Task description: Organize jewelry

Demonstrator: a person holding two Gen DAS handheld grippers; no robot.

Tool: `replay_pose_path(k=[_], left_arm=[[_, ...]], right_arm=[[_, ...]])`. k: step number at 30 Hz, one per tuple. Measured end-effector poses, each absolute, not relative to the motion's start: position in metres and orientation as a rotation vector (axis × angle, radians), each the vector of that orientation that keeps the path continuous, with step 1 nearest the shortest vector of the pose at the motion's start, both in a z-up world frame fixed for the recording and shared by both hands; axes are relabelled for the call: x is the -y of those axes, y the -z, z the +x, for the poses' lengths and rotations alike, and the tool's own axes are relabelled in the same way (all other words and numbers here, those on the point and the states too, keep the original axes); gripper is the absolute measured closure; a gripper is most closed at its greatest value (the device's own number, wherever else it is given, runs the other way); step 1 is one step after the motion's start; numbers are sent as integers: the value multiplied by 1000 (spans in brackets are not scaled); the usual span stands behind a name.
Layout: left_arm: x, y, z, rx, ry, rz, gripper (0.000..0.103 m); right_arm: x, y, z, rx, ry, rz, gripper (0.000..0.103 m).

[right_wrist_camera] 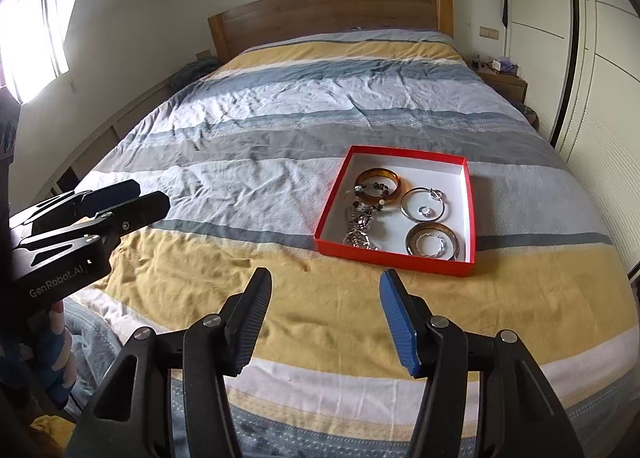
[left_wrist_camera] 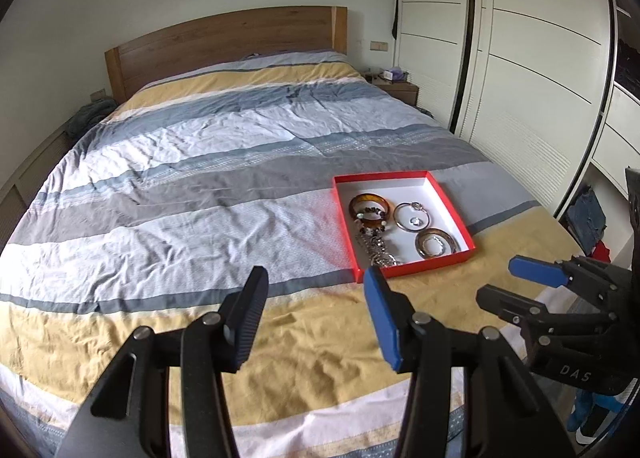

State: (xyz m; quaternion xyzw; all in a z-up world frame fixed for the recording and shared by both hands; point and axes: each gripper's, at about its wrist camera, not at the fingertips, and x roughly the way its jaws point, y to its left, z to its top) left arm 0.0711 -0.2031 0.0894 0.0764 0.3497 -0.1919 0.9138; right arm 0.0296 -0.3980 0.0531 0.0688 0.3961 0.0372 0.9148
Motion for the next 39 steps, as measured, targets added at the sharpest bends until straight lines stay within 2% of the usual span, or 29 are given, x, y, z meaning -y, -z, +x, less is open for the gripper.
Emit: replay_pose_path(k=[11, 18, 25, 31, 39], left_arm=[[137, -120, 10, -642, 313, 142, 55], [95, -126, -26, -616, 260, 124, 55], [56, -123, -53, -620, 239, 79, 55], [32, -120, -69, -624, 195, 55, 55], [15, -117, -79, -583, 135, -2, 55]], right_arm=[[344, -85, -25, -758, -97, 123, 37], [311, -91, -52, -741, -102, 108, 26], [284, -98, -77, -717, -81, 80, 9], [274, -106, -93, -677, -69, 68, 2], [267, -113, -103, -639, -57, 28, 0]])
